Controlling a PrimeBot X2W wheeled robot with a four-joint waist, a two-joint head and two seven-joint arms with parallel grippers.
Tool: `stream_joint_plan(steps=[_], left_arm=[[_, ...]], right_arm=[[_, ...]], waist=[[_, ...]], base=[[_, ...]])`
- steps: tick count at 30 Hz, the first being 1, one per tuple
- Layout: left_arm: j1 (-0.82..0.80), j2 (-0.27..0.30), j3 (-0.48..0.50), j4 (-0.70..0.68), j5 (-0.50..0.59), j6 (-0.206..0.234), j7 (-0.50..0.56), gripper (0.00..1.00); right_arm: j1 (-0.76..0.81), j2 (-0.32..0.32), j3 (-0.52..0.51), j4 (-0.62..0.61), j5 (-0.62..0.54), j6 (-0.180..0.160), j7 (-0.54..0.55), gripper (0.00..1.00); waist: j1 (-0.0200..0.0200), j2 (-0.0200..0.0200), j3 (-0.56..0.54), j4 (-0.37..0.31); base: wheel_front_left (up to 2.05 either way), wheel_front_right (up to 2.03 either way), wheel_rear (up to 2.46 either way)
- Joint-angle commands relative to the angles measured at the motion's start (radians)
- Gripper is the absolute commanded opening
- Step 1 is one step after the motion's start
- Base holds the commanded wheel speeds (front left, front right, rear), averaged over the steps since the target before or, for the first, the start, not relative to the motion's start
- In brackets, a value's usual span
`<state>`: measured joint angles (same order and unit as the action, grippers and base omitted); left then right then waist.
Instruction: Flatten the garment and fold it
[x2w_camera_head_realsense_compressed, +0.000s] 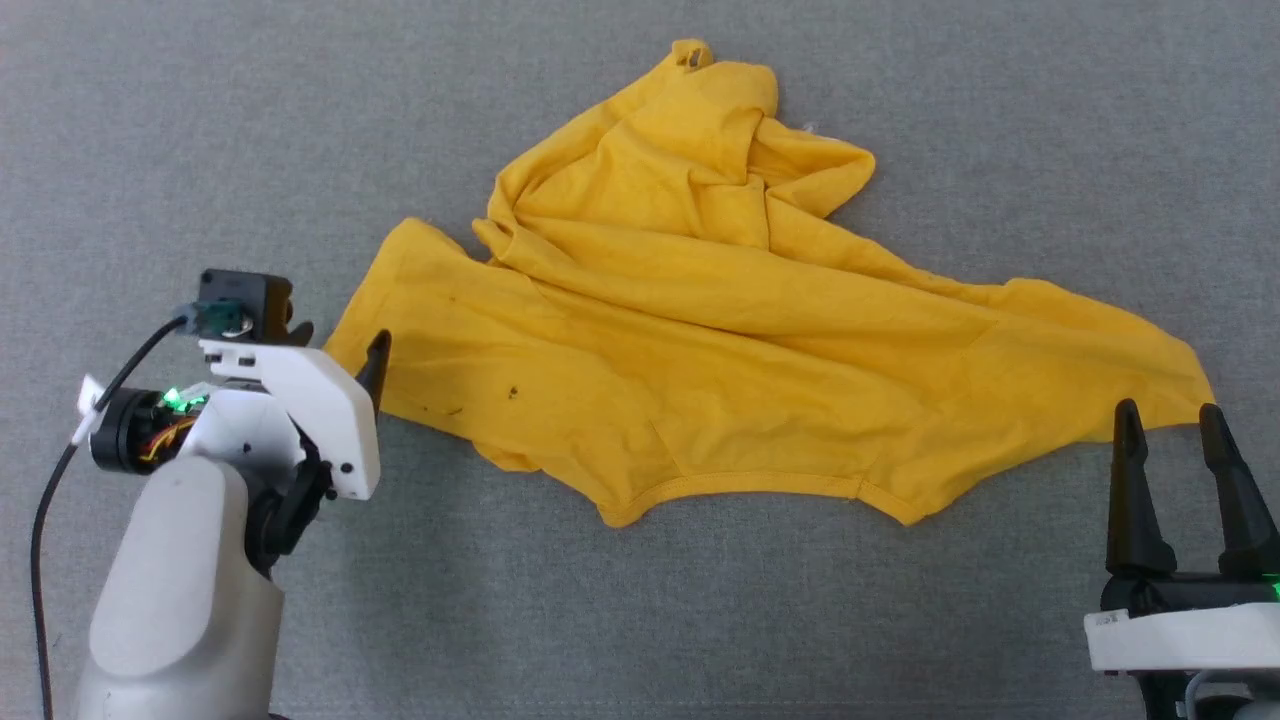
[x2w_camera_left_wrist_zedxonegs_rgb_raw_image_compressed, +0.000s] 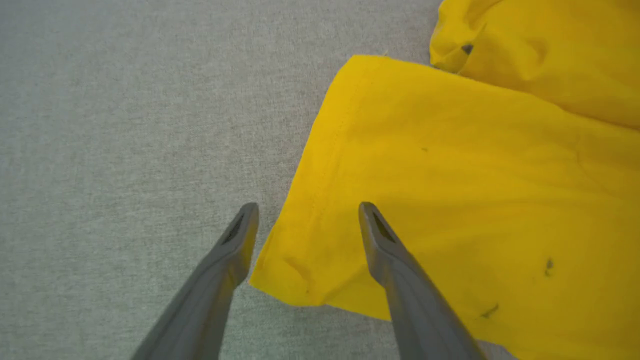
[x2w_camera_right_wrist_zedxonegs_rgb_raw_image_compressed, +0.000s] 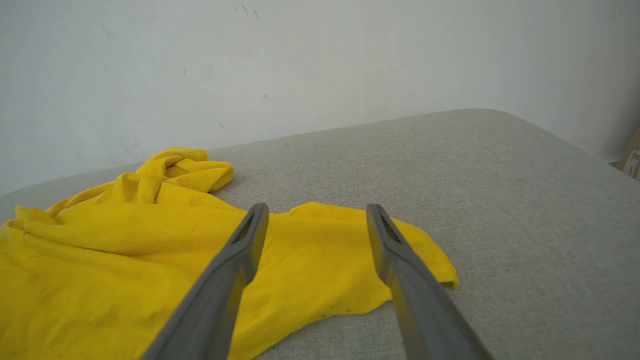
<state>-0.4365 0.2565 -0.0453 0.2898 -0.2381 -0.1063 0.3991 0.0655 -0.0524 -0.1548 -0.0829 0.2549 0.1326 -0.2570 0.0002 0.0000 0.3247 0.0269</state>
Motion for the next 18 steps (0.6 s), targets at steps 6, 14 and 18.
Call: stream_joint_plan(steps=[6,14,18], left_arm=[[-0.060,0.029,-0.029,0.118,-0.013,-0.001,0.177,1.00],[-0.063,-0.006,-0.041,0.183,-0.061,0.004,0.244,0.00],[-0.054,-0.031,-0.039,0.169,-0.113,-0.006,0.236,0.00]], right_arm=[[-0.024,0.002,0.004,-0.003,-0.004,-0.002,-0.005,1.00],[-0.034,0.002,0.005,-0.001,-0.008,-0.002,-0.005,1.00],[-0.039,0.002,-0.002,0.001,-0.010,-0.002,-0.005,1.00]], waist=[[-0.0002,0.0000,0.035,0.001],[-0.0002,0.0000,0.050,0.001],[-0.0002,0.0000,0.046,0.007]], base=[[0.00,0.00,0.00],[0.00,0.00,0.00],[0.00,0.00,0.00]])
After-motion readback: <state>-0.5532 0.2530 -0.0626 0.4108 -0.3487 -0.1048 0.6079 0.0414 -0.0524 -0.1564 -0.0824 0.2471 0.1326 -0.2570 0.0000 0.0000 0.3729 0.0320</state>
